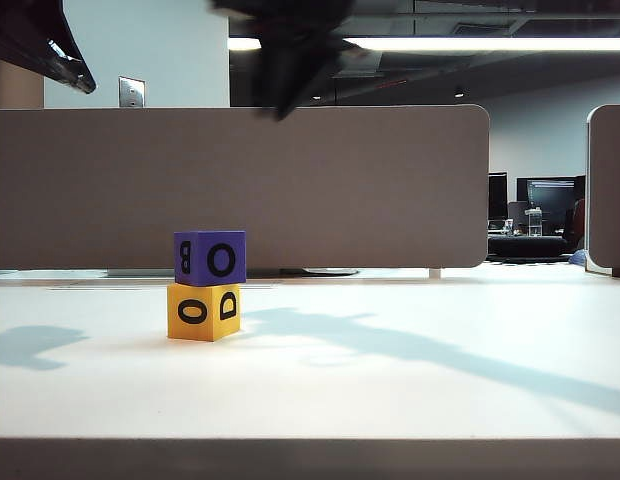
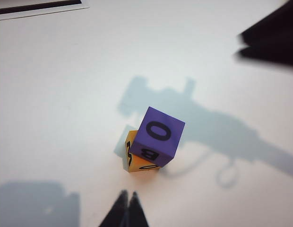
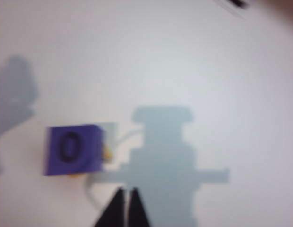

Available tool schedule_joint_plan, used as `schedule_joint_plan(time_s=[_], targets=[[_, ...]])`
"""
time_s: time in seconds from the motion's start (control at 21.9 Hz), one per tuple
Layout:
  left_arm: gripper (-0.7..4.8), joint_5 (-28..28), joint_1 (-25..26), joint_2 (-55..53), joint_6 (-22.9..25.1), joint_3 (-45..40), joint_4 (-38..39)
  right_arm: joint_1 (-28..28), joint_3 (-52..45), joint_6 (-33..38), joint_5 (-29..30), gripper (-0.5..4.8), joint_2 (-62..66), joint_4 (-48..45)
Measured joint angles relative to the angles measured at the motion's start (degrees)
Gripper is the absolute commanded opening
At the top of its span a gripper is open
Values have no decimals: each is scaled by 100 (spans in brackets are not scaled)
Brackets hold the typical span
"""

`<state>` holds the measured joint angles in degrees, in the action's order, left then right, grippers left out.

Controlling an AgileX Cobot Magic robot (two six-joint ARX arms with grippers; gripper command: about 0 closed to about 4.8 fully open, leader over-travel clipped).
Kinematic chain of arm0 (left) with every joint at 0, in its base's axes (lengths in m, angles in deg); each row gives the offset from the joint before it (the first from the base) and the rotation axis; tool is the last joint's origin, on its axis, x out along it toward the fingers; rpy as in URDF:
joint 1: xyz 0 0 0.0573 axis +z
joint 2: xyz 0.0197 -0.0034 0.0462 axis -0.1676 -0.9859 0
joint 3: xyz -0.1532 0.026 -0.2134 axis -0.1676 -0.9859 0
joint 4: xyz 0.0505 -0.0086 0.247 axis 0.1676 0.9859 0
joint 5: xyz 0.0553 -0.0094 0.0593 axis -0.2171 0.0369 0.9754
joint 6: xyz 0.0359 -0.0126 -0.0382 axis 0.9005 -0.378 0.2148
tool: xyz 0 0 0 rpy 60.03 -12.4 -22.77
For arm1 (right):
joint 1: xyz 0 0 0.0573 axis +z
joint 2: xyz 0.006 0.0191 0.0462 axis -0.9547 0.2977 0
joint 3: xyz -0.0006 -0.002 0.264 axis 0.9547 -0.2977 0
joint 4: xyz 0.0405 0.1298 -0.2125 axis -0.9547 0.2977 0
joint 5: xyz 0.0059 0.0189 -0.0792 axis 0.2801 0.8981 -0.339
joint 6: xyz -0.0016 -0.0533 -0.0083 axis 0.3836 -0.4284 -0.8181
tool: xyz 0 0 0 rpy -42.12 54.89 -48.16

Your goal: Stack the letter block on the right onto the letter block on the left.

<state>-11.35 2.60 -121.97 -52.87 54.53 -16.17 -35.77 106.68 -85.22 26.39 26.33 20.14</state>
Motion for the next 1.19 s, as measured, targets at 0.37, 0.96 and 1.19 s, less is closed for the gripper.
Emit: schedule_joint_plan(time_s=[0.37, 0.96, 1.19], targets=[[-5, 321, -2, 140, 28, 0, 382, -896, -717, 461, -673, -6, -1161, 439], [-5, 986, 2, 3320, 13, -2098, 188, -890, -6015, 138, -726, -6, -6332, -2175], [-5, 730, 2, 4555, 15, -2999, 149, -890, -7287, 48, -496, -6, -8063, -2380]])
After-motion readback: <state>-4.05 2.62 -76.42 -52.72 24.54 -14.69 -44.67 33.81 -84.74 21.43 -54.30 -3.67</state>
